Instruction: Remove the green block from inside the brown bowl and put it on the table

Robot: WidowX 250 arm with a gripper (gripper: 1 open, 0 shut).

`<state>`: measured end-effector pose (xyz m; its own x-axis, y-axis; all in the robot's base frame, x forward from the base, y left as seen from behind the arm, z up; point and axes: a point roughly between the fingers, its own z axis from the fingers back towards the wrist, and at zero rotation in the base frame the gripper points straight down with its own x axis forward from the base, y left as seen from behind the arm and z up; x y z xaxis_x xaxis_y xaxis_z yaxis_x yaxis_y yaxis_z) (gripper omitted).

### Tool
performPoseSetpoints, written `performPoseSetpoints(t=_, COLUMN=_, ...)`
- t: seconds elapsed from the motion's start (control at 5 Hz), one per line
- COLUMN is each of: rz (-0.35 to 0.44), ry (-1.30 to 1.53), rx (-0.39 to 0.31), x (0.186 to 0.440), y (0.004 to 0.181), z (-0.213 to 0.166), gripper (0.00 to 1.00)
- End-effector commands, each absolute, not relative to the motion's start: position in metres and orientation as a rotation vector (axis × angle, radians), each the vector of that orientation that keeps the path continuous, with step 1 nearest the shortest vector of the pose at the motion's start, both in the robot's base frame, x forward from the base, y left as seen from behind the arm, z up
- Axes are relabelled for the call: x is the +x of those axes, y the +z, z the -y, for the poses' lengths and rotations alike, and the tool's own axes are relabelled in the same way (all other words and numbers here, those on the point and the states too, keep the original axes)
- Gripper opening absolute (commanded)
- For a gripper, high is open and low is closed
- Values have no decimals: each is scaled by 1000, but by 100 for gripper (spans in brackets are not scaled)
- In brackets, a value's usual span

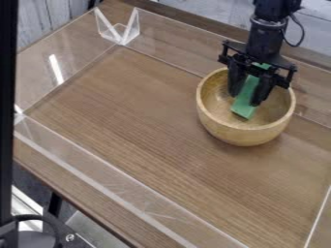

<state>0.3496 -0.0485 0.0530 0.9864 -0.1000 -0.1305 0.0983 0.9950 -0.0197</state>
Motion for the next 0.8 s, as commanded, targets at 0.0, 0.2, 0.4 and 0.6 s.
performPoseSetpoints(t=0.0, rz=-63, ry=-121, rx=-25, x=362, y=60, z=55, gripper=0)
performPoseSetpoints(t=0.2, rz=-60, ry=-123, rx=-30, x=363, y=58, z=56, gripper=0)
performPoseSetpoints(t=0.4, rz=-58, ry=-126, rx=-34, x=364, y=56, z=57, gripper=0)
performPoseSetpoints(t=0.6, rz=-56, ry=-129, rx=-38, x=364, y=54, z=58, gripper=0)
